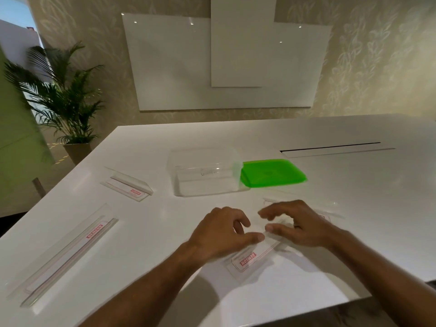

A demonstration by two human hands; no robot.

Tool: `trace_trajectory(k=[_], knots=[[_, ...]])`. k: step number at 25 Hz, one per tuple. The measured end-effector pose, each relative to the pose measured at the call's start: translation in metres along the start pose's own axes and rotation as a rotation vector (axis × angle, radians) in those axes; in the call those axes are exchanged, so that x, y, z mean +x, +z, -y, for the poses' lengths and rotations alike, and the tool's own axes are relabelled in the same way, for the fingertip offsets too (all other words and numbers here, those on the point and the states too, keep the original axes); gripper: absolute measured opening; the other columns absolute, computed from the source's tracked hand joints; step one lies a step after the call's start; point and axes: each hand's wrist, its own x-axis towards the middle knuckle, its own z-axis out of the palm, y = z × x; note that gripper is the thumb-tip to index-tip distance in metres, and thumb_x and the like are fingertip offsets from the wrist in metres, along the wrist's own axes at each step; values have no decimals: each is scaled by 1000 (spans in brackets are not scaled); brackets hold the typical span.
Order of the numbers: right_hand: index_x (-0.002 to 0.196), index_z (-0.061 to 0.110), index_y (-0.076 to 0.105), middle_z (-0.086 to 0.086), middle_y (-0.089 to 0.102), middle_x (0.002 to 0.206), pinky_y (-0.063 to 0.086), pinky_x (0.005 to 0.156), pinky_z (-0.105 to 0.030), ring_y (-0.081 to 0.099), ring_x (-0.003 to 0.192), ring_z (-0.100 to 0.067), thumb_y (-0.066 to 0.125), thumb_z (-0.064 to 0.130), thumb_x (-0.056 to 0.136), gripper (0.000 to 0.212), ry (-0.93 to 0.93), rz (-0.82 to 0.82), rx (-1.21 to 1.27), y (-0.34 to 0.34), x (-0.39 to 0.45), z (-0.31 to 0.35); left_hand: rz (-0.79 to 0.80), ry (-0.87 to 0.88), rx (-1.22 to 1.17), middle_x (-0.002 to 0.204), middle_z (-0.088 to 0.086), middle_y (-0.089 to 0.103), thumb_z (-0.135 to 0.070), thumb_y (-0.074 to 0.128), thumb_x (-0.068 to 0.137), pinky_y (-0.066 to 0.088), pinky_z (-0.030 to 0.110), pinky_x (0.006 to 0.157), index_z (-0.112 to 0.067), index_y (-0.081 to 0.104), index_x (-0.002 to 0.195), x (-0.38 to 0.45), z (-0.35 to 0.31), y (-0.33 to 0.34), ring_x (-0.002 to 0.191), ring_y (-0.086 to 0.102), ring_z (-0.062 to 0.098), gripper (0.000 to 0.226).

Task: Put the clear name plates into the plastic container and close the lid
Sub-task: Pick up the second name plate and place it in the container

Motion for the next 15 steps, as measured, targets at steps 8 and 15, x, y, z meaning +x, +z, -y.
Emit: trace_trajectory(k=[8,15], knots=[[96,27,76,16,74,86,55,69,-31,67,77,-1,69,40,83,20,-26,42,10,13,-5,-11,84,-30,-146,62,-8,72,-39,75,78,50,17,56,-20,79,82,-8,-2,14,49,61,-3,20],[122,37,62,23,65,104,45,82,-20,57,89,-1,66,58,81,46,-68,30,-2,10,4,-2,21,-38,-193,71,-5,75,-31,70,89,55,17,65,-20,80,93,1,10,-5,53,61,-3,15]])
